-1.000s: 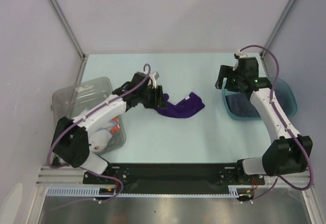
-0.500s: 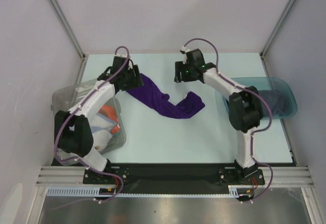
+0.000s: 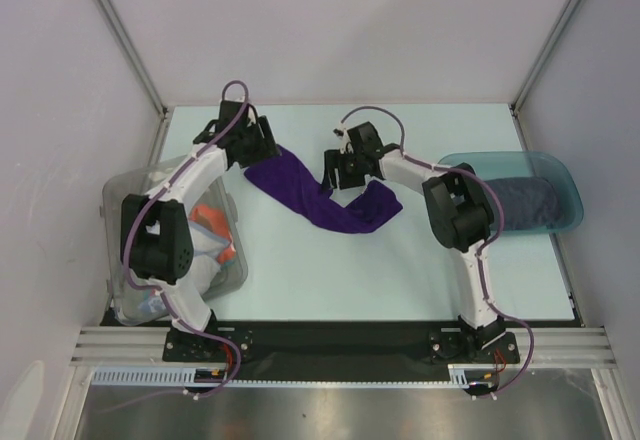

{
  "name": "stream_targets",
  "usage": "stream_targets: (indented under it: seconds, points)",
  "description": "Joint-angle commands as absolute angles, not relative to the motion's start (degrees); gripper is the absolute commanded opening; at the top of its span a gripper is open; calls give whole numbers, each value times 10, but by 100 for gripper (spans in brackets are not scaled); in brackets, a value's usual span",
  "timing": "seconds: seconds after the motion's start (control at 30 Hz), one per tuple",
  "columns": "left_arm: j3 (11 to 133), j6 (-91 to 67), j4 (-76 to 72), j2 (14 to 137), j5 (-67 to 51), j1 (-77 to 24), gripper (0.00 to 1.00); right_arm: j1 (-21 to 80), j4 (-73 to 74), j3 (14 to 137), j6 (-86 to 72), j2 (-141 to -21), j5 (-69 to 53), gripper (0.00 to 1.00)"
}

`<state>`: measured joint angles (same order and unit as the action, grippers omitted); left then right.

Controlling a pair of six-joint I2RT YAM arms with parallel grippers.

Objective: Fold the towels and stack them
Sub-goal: Flatten out the crumpled towel

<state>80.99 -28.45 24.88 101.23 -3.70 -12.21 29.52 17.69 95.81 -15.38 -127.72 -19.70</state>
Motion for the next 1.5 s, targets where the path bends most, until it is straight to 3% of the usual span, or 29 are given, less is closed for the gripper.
stream_targets:
  seconds: [0.0,0.1,0.13,0.2,0.3,0.4,0.57,0.6,0.7,1.13,1.3,1.47]
  points:
    - [809,-279,237,983,-55,-121,66,306,166,894,-168,-1233,-229,68]
    - [802,-258,246,977,-72,-122,67,311,161,821,-173,-1185,-206,48]
    - [798,-254,248,975,-75,-123,67,313,161,796,-178,-1168,-193,25]
    - [787,-249,259,969,-74,-125,67,320,149,713,-204,-1104,-144,6]
    - [764,-248,265,969,-67,-141,66,341,139,637,-247,-1014,-66,2]
    - [751,-257,266,983,-65,-167,65,395,125,564,-293,-941,-11,6]
    - [775,-255,258,1019,-50,-229,64,516,131,541,-346,-910,63,23]
    - [787,-251,263,1039,-47,-237,65,524,131,543,-349,-909,64,32]
    - [825,-243,268,1064,-30,-264,65,528,144,538,-359,-900,96,39]
    - [980,-213,290,1188,86,-354,50,521,157,439,-339,-694,221,42]
    - [1075,-218,340,1272,111,-364,42,490,154,403,-329,-606,210,42]
    - [1146,-235,373,1325,136,-365,42,465,158,389,-310,-576,200,42]
